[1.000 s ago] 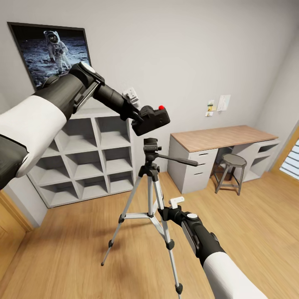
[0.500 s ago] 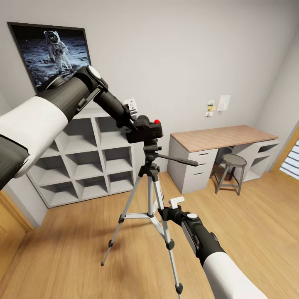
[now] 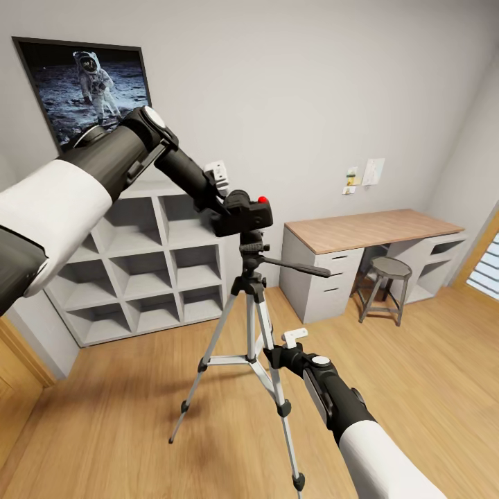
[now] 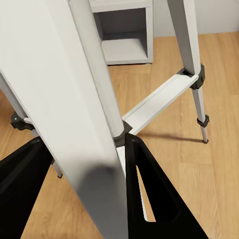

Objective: Attach the digital camera to the camera tripod in the bedroom.

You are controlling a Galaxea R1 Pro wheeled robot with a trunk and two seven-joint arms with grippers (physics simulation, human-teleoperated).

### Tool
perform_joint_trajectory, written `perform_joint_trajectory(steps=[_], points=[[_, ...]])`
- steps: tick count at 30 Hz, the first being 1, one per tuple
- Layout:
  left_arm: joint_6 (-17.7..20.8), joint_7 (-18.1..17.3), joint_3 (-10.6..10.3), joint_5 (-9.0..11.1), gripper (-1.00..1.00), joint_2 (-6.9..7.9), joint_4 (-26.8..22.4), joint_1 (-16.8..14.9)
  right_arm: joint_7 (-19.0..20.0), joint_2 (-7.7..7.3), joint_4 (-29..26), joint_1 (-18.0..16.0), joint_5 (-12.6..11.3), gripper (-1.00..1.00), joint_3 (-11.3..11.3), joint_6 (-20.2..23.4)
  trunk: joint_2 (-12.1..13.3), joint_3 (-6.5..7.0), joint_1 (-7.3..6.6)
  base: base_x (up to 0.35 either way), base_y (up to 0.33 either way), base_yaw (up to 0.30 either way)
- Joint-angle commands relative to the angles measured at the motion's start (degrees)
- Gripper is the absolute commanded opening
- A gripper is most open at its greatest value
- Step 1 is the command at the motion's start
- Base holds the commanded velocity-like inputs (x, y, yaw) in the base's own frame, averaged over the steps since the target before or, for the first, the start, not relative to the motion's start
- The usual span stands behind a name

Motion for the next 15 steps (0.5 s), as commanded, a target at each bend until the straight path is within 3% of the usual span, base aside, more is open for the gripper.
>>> perform_joint_trajectory(steps=[1, 2, 3, 4, 8, 15], points=[[0.52, -0.22, 0.7, -0.12, -1.0, 0.05, -0.43, -0.08, -0.05, 0.01, 0.02, -0.01, 5.48, -1.0, -0.09, 0.11, -0.09, -0.15, 0.05, 0.0, 0.0, 0.0], [0.55, -0.18, 1.19, -0.11, -1.0, 0.03, -0.56, -0.08, -0.05, 0.01, 0.02, -0.01, 5.48, -1.0, -0.09, 0.11, -0.09, -0.15, 0.05, 0.0, 0.0, 0.0], [1.01, 0.26, 1.5, -0.42, -1.0, -0.31, -0.22, 0.1, 0.02, -0.03, 0.02, -0.01, 0.92, -1.0, -0.09, 0.11, -0.09, -0.13, 0.05, 0.0, 0.0, 0.0], [1.15, 0.59, 1.8, -0.7, -1.0, -0.63, 0.11, 0.08, 0.03, 0.03, 0.04, -0.03, 0.42, -1.0, -0.09, 0.13, -0.09, -0.13, 0.05, 0.0, 0.0, 0.0], [1.2, 1.88, 3.05, -1.81, -1.0, -1.94, 1.4, 0.06, 0.03, 0.12, 0.07, -0.04, 0.48, -1.0, -0.09, 0.15, -0.09, -0.13, 0.05, 0.0, 0.0, 0.0], [1.77, -0.3, 3.76, 0.26, -1.0, 0.05, -0.84, 0.02, 0.04, -0.24, 0.17, -0.09, -0.2, -1.0, -0.02, 0.17, -0.09, -0.13, 0.05, 0.0, 0.0, 0.0]])
